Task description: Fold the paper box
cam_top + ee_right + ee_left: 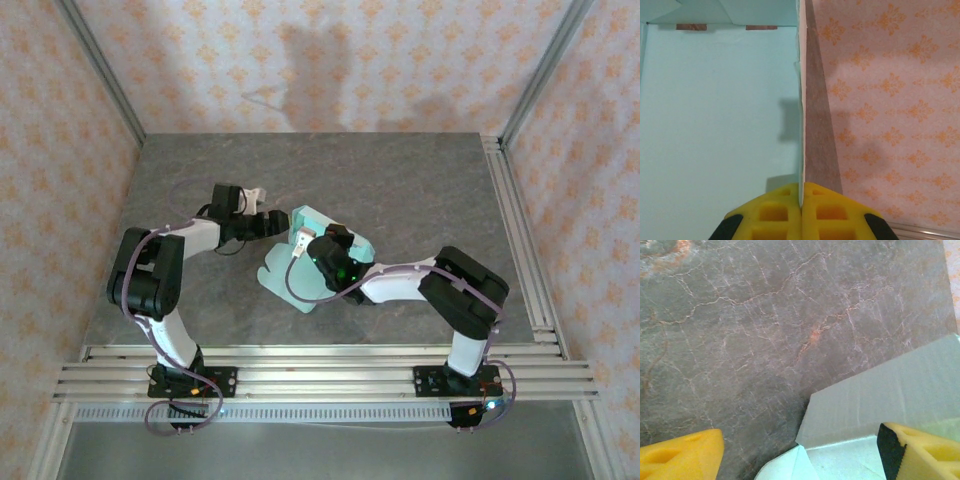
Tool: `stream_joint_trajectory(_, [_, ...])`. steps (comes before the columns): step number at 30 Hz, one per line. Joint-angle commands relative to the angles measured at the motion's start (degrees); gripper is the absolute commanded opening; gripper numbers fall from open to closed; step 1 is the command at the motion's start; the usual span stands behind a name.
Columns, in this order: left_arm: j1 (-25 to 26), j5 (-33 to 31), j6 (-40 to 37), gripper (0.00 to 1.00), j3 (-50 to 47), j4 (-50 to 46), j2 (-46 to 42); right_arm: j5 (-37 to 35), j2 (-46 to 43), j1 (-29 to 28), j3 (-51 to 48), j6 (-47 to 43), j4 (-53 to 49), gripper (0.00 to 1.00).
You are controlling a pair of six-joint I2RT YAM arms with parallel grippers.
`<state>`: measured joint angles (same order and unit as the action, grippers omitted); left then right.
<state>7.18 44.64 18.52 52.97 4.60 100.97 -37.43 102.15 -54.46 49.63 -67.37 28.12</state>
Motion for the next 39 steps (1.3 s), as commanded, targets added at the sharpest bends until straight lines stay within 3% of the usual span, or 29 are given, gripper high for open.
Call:
stream_joint_trajectory(1, [1.0,1.1,-0.7,0.82,-0.8,1.6,-1.9,1.3,0.2,0.4,1.6,1.3,-2.5,0.0])
stream_joint_trajectory(12, [2.0,0.9,-1.7,0.79,-3.0,1.9,-2.3,1.7,-0.5,0.8,1.7,2.2,-3.9,0.0])
stream_joint_trajectory(27, [4.0,-0.3,-3.1,0.74,2.5,-1.6,1.9,2.9,-0.3,0.5,2.7,2.8,-6.0,0.0])
stream_joint_trajectory(39, [4.4,-4.0,-1.8,0.71,4.3,-2.5,3.1,6.4,-1.7,0.5,6.2,8.9,-15.5,0.0])
